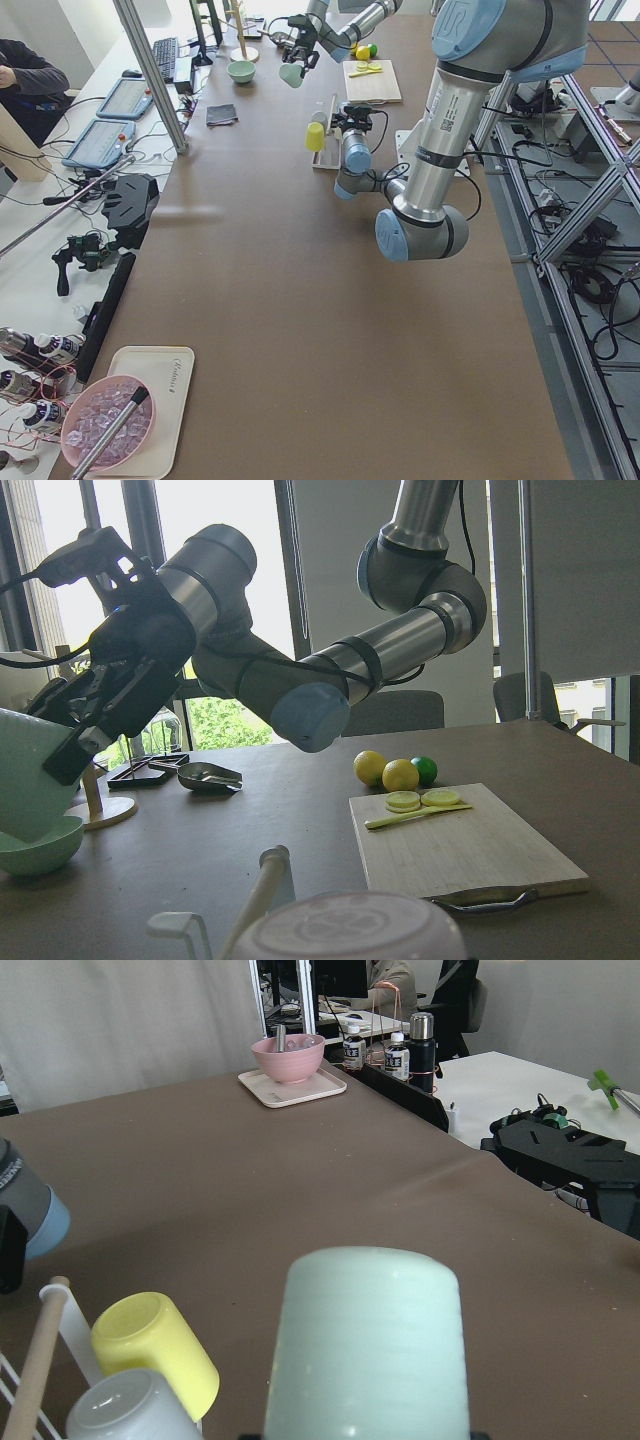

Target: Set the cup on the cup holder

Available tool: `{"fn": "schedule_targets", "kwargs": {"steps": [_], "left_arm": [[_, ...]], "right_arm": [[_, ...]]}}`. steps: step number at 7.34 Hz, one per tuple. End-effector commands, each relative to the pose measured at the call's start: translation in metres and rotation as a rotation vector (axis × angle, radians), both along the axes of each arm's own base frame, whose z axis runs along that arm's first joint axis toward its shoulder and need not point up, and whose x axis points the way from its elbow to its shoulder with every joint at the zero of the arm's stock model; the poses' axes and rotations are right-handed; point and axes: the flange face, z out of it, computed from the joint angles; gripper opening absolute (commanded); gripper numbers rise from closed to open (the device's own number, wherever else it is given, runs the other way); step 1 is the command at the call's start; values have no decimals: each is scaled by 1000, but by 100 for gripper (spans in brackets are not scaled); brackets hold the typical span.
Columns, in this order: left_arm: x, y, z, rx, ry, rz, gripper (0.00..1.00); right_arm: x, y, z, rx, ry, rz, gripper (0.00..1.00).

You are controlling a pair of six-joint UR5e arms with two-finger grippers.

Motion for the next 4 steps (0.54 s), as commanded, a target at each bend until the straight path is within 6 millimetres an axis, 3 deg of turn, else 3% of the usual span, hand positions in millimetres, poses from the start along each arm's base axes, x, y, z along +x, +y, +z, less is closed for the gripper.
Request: {"fn": "schedule_targets", "kwargs": {"steps": [1,2,4], "left_arm": [[2,-1,3,-3,-3,2,99],[2,-1,3,-3,-3,2,99],[2,-1,3,-5,-3,3,99]], "right_arm": [[-7,3,1,77,-11,-53,41],[-17,-1,4,106,-25,-59,41],[-19,-3,-2,186,-20,-41,39]]}}
